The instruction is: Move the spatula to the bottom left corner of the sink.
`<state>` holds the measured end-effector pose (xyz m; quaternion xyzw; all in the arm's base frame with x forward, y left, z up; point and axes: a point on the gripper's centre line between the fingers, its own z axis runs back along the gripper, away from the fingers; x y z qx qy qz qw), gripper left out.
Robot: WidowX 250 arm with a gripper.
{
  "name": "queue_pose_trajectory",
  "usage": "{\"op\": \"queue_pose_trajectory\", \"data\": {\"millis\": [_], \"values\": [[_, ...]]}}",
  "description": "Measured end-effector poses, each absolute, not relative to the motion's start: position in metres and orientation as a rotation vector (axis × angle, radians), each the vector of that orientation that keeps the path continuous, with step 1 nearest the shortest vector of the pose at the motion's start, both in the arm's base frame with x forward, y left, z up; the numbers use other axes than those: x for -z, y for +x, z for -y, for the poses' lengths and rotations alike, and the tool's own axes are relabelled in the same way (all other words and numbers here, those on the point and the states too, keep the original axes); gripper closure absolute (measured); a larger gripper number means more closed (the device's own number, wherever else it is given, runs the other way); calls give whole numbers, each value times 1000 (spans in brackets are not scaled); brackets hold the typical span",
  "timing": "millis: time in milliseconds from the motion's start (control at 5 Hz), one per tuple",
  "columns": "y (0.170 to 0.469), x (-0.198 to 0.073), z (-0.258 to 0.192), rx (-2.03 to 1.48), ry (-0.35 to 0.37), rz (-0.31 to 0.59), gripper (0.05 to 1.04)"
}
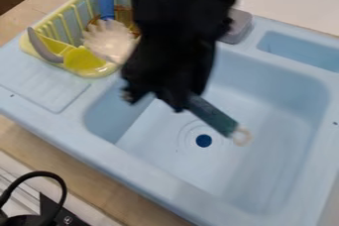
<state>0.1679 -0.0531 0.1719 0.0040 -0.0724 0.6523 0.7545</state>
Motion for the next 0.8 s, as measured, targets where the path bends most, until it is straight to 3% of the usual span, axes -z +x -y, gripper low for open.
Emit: {"op": "queue_pose_trajectory", "data": {"millis": [200, 400, 600, 800], "values": [[153, -181, 36, -1514, 90, 190, 878], [145, -192, 17, -1578, 69, 202, 879], [145, -184, -9, -1601, 77, 142, 879], [149, -180, -29, -1594, 42, 92, 878]]}}
